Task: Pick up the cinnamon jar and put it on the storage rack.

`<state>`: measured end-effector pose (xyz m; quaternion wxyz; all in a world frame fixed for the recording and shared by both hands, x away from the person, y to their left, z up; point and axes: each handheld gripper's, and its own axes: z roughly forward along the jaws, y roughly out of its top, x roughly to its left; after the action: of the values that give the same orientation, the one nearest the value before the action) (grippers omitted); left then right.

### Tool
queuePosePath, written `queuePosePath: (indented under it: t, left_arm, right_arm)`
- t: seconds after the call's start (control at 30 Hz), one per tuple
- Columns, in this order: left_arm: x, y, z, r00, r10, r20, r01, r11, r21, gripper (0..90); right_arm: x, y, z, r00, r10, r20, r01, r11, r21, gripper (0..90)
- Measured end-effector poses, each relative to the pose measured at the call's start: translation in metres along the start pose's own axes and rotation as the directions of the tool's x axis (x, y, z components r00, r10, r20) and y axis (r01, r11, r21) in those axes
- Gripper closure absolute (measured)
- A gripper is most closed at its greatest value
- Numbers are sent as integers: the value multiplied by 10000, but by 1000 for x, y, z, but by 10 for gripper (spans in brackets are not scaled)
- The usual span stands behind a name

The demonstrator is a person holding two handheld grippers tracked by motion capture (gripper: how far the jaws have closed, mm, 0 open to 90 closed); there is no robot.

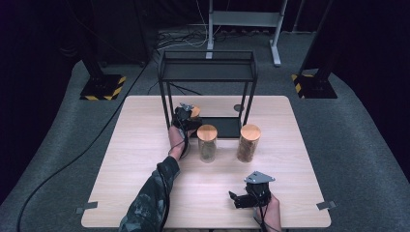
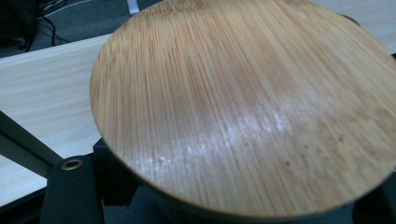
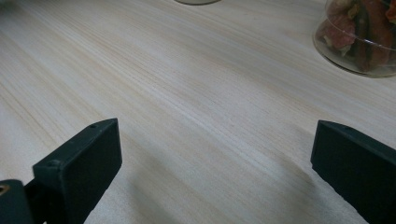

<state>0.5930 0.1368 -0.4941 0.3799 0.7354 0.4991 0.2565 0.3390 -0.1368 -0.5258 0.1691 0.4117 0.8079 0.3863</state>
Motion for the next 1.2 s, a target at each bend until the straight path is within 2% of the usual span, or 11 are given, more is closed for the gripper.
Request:
queuePosePath:
  t: [0.93, 1.07, 1.2]
  left_arm:
    - [-1, 4, 0, 9998, 128, -124, -124, 9992, 368, 243]
    - [0, 8, -2, 9999, 117, -108, -111, 9988, 474, 218]
    - [2, 12, -5, 10000, 90, -32, -88, 9977, 665, 114]
  right_arm:
    - [0, 0, 0, 10000, 2, -12, -2, 10000, -22, 11]
    - [0, 0, 0, 10000, 2, -17, -2, 10000, -25, 11]
    - [0, 0, 0, 10000, 3, -12, -3, 10000, -32, 11]
